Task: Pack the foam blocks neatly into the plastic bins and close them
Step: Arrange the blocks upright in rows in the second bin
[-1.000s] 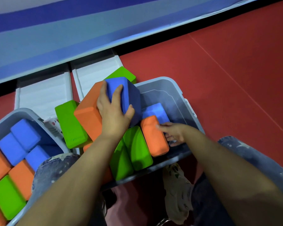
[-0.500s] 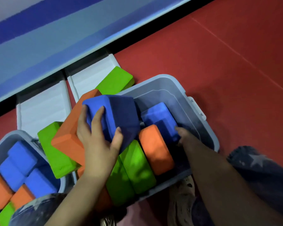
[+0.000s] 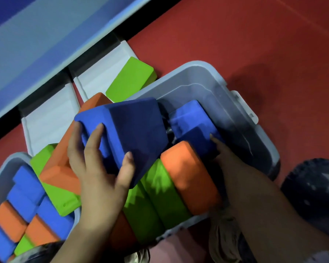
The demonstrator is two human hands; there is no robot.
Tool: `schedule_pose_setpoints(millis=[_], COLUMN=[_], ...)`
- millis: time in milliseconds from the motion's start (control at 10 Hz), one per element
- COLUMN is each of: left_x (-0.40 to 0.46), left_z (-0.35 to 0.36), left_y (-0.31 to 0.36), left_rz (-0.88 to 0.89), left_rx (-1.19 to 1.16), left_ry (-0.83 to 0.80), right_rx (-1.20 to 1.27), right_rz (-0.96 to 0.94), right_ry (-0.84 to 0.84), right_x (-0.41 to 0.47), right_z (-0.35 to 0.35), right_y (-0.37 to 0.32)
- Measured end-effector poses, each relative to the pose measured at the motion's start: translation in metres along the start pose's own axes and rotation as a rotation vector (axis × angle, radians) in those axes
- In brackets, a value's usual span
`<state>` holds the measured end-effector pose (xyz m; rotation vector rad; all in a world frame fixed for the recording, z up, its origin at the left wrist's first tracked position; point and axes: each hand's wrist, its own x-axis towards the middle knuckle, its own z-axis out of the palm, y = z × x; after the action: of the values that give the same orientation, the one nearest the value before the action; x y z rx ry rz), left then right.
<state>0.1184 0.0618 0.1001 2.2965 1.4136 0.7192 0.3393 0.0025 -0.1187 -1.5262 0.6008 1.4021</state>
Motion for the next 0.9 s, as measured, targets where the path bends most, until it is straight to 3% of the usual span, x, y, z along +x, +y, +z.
schedule_pose_setpoints(millis=[300, 400, 500, 600, 700, 800, 900], left_x=[0.003, 0.003, 0.001, 0.001, 0.002, -0.002, -0.004], left_z=[-0.008, -0.014, -0.021, -0.025, -0.023, -0.02, -0.018], left_y=[-0.004, -0.004, 0.001, 0.008, 0.019, 0.018, 0.009], left_rz=[0.004, -0.013, -0.015, 0.01, 0.009, 0.05, 0.064], left_rx=[-0.039, -0.045, -0.082, -0.103, -0.155, -0.123, -0.097], left_ry=[0.019, 0.043, 0.089, 0.157, 0.178, 0.147, 0.11], right_rx=[0.028, 0.014, -0.043, -0.353, -0.783, -1.041, -1.188], right_rz=[-0.069, -0.135, -0.28, -0.393, -0.62, -0.798, -0.862], right_ry=[0.009, 0.122, 0.392, 0.609, 0.646, 0.661, 0.633], right_x=[0.064, 0.066, -0.023, -0.06, -0.076, -0.089, -0.103], right_z=[-0.003, 0.001, 0.025, 0.043, 0.057, 0.055, 0.047], right_y=[0.029, 0.031, 0.006, -0.02, -0.031, -0.032, -0.04])
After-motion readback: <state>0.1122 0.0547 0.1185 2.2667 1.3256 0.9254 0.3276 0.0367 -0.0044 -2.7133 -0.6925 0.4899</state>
